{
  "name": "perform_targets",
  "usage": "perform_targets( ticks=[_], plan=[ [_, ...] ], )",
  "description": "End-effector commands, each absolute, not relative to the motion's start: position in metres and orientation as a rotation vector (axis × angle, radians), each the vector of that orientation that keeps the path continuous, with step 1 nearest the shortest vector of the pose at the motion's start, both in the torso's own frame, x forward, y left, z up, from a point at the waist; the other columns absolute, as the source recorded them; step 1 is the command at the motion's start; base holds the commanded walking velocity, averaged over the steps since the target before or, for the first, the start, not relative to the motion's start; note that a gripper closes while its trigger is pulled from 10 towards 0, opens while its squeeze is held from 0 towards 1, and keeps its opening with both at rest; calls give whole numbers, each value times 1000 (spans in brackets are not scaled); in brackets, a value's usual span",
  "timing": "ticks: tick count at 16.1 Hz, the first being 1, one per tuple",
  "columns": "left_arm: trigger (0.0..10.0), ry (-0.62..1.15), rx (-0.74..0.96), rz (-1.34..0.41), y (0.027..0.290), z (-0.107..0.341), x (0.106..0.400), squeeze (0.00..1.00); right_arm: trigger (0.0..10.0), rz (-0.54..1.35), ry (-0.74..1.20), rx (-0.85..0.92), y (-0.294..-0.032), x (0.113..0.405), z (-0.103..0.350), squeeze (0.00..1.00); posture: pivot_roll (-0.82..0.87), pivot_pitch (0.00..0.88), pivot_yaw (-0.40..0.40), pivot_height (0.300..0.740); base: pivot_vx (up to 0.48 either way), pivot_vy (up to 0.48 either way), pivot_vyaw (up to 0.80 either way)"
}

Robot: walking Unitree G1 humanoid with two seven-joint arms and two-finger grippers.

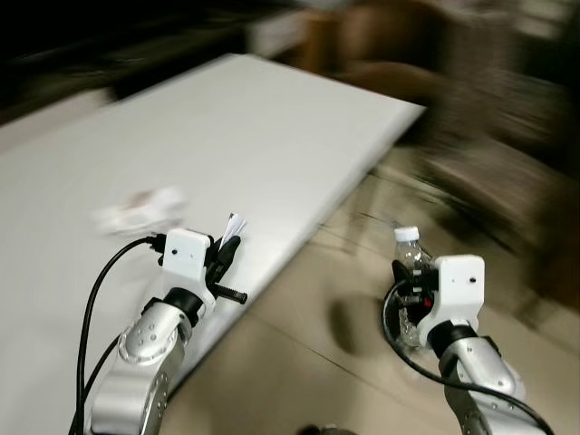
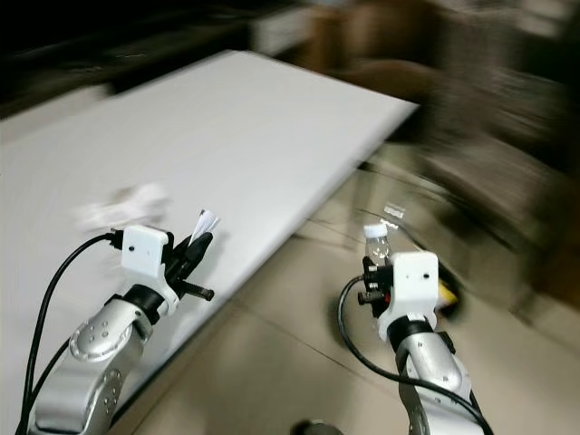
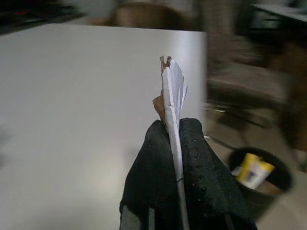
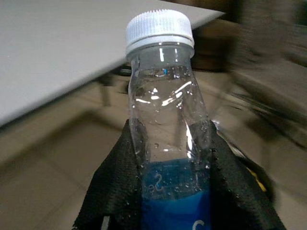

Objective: Picking trash to rubbish bin

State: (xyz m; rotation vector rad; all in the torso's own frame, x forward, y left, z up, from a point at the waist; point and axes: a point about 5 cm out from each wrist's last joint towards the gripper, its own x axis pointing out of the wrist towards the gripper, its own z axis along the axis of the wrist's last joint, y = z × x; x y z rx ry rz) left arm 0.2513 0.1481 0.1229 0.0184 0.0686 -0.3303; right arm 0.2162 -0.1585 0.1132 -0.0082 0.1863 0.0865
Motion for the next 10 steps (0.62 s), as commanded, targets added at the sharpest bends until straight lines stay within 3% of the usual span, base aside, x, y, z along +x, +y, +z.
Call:
perform_targets(
  ticks=[1,5,8,10],
  plan=[
    [10000,77,15,-329,149,113,248,0,10000,79,173,-50,-162,213,104,0,-66,3,2,740,0,0,-800],
    [10000,107,24,-339,150,98,243,0,10000,71,170,-52,-164,207,92,0,-66,0,-3,740,0,0,-800],
    [10000,149,50,-318,155,79,242,0,10000,86,270,-47,-165,208,65,0,-67,0,-10,740,0,0,-800],
    [10000,170,68,-327,152,74,241,0,10000,106,304,-57,-165,211,58,0,-56,5,-20,740,0,0,0]
  ],
)
